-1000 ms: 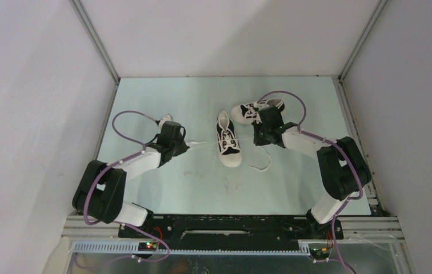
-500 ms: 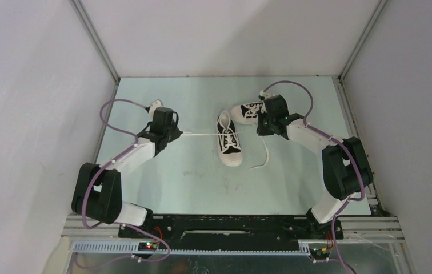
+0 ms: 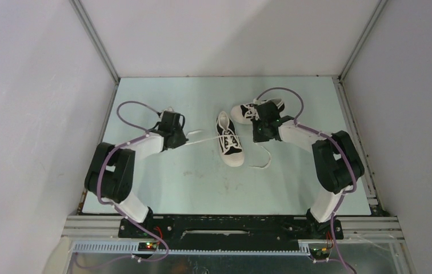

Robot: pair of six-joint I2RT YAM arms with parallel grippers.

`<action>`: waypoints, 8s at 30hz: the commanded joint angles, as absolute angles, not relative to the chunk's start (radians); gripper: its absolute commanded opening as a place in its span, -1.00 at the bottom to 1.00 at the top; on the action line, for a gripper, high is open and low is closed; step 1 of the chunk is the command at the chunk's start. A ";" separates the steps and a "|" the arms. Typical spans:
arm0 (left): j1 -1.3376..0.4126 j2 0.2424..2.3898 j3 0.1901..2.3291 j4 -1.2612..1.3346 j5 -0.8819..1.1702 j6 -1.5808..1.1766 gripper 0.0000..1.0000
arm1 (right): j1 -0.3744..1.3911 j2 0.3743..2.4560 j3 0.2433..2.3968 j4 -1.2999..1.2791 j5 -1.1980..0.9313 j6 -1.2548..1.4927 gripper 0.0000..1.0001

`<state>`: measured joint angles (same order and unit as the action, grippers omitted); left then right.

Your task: Tie the shoes

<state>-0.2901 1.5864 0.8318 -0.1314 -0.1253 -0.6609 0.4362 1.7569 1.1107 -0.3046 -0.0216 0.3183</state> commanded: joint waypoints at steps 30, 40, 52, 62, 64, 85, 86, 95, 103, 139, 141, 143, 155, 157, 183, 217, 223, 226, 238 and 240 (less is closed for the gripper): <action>-0.529 1.585 1.037 -0.222 0.032 0.079 0.54 | 0.488 1.736 1.135 -0.377 -0.075 0.281 -0.29; -0.533 1.768 1.180 -0.334 0.191 0.208 0.35 | 0.469 1.654 1.110 -0.385 -0.077 0.280 -0.20; -0.537 1.911 1.291 -0.444 0.211 0.208 -0.07 | 0.498 1.645 1.058 -0.319 -0.163 0.338 0.04; -0.536 1.914 1.269 -0.458 0.160 0.121 -0.99 | 0.519 1.655 0.995 -0.136 -0.355 0.480 0.31; -0.535 1.889 1.238 -0.429 0.151 0.099 -1.00 | 0.517 1.686 0.996 -0.110 -0.367 0.498 0.30; -0.512 1.618 0.983 -0.175 0.220 -0.071 -1.00 | 0.564 1.731 0.995 -0.135 -0.220 0.458 -0.87; -0.514 1.604 0.975 -0.176 0.222 -0.074 -1.00 | 0.568 1.725 0.994 -0.150 -0.214 0.456 -0.95; -0.557 1.454 0.830 -0.131 0.224 -0.158 -1.00 | 0.597 1.576 0.864 -0.164 -0.218 0.462 -1.00; -0.558 1.350 0.715 -0.048 0.253 -0.227 -1.00 | 0.687 1.475 0.794 -0.160 -0.221 0.515 -0.96; -0.558 1.033 0.393 0.392 0.205 -0.528 -1.00 | 0.710 1.584 1.163 -0.194 -0.467 0.236 -0.11; -0.558 1.032 0.391 0.404 0.213 -0.529 -1.00 | 0.712 1.599 1.184 -0.201 -0.471 0.232 -0.11; -0.558 1.035 0.390 0.413 0.220 -0.531 -1.00 | 0.715 1.614 1.198 -0.208 -0.473 0.226 -0.12; -0.558 1.051 0.398 0.431 0.224 -0.533 -1.00 | 0.727 1.668 1.233 -0.227 -0.474 0.200 -0.26; -0.558 1.058 0.401 0.432 0.225 -0.533 -1.00 | 0.728 1.669 1.233 -0.226 -0.477 0.200 -0.33; -0.743 1.121 0.366 0.536 -0.083 -0.487 0.64 | 0.706 1.667 1.233 -0.250 -0.410 0.349 -1.00; -0.803 1.330 0.540 0.458 -0.135 -0.453 -0.68 | 0.693 1.671 1.233 -0.253 -0.437 0.383 -1.00; -0.802 1.332 0.504 0.512 -0.115 -0.458 -0.99 | 0.691 1.664 1.233 -0.261 -0.437 0.379 -1.00; -0.802 1.339 0.484 0.544 -0.096 -0.448 -1.00 | 0.688 1.658 1.233 -0.265 -0.436 0.377 -1.00; -0.802 1.338 0.442 0.608 -0.089 -0.454 -0.21 | 0.683 1.640 1.233 -0.275 -0.441 0.371 -1.00; -0.802 1.328 0.434 0.608 -0.106 -0.457 -0.13 | 0.683 1.644 1.233 -0.275 -0.445 0.372 -1.00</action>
<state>-0.8017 1.3453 0.4526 0.5617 -0.0761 -0.4545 0.6849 1.6699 1.1942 -0.2783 -0.4236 0.3706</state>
